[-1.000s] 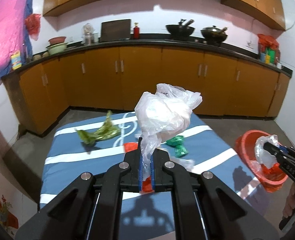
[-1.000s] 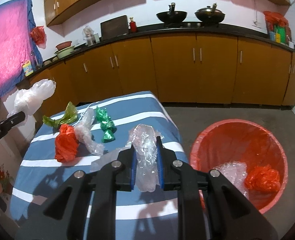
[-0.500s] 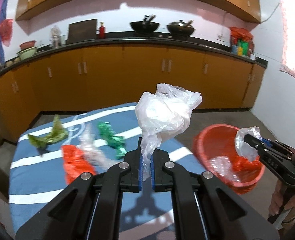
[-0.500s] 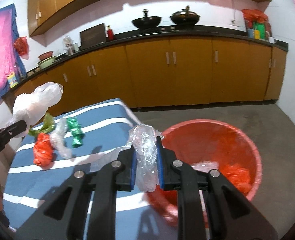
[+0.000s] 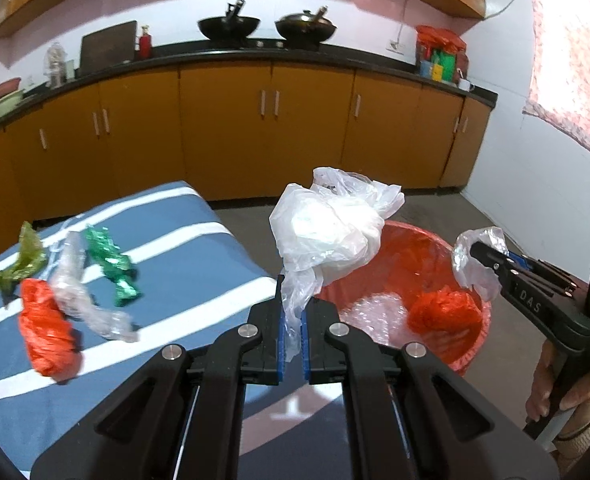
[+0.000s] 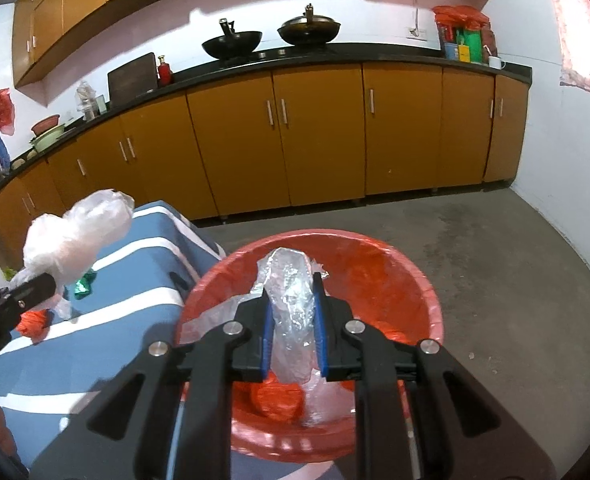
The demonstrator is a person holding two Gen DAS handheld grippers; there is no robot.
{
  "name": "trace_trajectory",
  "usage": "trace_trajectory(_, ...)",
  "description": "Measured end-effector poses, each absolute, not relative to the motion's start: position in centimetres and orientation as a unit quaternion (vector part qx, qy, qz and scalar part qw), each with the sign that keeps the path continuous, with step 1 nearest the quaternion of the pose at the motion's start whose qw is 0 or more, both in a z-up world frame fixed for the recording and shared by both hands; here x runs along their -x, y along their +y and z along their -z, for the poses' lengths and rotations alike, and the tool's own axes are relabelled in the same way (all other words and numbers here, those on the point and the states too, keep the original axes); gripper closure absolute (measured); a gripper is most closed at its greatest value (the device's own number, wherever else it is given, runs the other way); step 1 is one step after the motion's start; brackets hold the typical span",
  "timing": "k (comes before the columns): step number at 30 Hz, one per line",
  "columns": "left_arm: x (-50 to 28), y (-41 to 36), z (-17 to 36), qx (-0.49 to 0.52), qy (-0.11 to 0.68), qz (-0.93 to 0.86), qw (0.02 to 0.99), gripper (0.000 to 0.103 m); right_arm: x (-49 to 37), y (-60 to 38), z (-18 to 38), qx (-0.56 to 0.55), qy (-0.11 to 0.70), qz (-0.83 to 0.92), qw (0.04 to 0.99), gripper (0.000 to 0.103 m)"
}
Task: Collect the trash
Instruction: 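Carry the bubble wrap and white bag over the red wastebasket, then open both tools to drop the bubble wrap and white bag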
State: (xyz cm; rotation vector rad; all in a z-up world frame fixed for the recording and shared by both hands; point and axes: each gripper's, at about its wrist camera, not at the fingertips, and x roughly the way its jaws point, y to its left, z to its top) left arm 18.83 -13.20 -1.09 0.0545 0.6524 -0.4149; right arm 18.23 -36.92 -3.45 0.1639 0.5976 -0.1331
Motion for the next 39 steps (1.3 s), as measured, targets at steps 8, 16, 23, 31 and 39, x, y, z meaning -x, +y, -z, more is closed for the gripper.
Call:
trace_trajectory(8,-19.3,-16.8,2.8,-0.041,0.335,0.222,0.915,0.098,-18.7,-39.4,4.4,-0.087,0.294,0.075,0.949,0.085)
trace_trajectory(16,-19.8,-19.1,4.0,-0.056,0.346,0.231,0.907,0.098,-19.1,-41.4,5.4,-0.111,0.298,0.08,0.945,0.085)
trace_trajectory(23,-20.5,-20.6,4.5,-0.06,0.355,0.241,0.901,0.097,-20.1,-42.0,5.5,-0.114,0.297,0.078,0.945,0.085)
trace_trajectory(31,-20.8,-20.9,4.8,-0.047,0.357,0.248,0.899,0.058,-20.0,-42.3,5.4,-0.126,0.286,0.076,0.947,0.068)
trace_trajectory(39,-21.3,-19.1,4.8,-0.032,0.361,0.224,0.905,0.057,-19.9,-42.3,5.8,-0.13,0.291,0.08,0.944,0.068)
